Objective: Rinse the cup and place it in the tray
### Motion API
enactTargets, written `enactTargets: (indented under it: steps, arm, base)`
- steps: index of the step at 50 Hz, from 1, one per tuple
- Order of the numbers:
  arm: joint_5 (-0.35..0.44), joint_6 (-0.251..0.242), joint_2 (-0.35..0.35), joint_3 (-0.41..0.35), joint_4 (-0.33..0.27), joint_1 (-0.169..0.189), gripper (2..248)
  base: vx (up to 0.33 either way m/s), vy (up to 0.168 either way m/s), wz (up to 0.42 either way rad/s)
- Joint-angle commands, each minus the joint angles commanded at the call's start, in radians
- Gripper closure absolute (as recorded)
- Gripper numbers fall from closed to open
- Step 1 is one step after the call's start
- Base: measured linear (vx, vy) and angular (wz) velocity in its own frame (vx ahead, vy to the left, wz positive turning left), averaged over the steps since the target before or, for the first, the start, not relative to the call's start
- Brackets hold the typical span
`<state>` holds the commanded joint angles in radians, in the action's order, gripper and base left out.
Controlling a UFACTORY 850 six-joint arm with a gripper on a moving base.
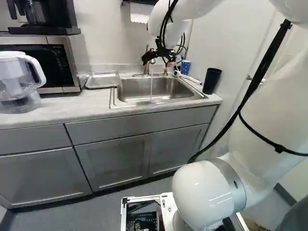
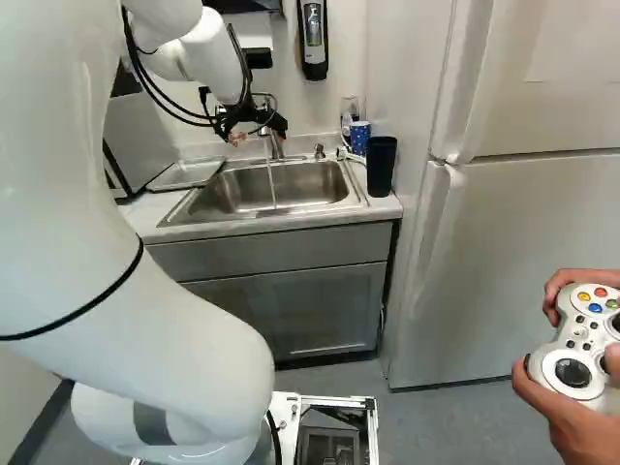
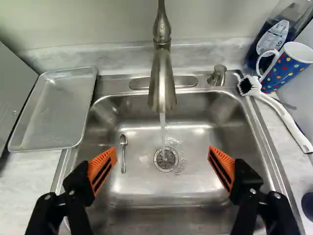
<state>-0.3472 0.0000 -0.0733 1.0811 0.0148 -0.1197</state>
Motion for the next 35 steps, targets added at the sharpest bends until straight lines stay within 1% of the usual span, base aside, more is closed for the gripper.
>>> enactTargets:
  steps: [17, 26, 35]
  arm:
    - [0.000, 0.000, -0.001, -0.001, 0.000, 0.003, 3]
    - [0.000, 0.000, -0.003, -0.003, 0.000, 0.015, 3]
    - [0.000, 0.000, -0.006, -0.006, 0.000, 0.035, 3]
  base:
    - [0.000, 0.000, 0.000]
    - [0.000, 0.000, 0.000]
    - [0.000, 0.000, 0.000]
